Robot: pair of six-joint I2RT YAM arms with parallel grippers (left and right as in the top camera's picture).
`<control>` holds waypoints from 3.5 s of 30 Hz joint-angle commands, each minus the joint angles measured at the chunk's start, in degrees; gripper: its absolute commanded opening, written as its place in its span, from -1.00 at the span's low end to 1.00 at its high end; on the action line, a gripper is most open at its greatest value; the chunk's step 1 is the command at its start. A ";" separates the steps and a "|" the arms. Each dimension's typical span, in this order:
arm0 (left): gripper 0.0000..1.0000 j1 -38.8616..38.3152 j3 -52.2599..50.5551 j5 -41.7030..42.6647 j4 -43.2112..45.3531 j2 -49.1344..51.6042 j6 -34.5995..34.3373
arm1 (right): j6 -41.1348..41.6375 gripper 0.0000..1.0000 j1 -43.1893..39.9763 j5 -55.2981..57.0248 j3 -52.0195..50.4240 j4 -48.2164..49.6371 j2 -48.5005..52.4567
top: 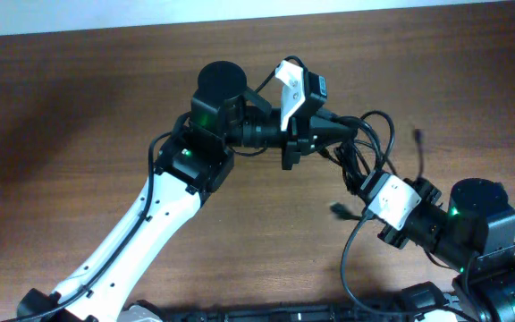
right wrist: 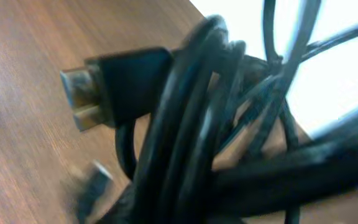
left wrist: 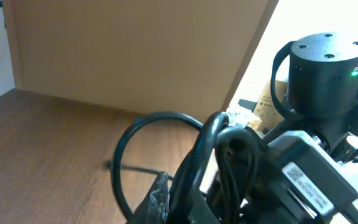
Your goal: Untangle cables
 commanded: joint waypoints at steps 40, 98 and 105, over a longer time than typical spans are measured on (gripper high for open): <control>0.98 6.91 0.42 -12.87 -17.70 -0.98 -3.06 | 21.49 -0.92 0.09 -11.45 0.98 16.98 -0.33; -1.00 1.62 0.42 5.46 -14.32 -5.81 44.04 | 26.69 0.18 0.09 -13.64 0.98 21.66 -0.15; -1.00 1.62 0.42 -10.54 -16.41 -5.84 36.26 | 26.67 0.82 0.09 -7.50 0.98 19.34 -0.17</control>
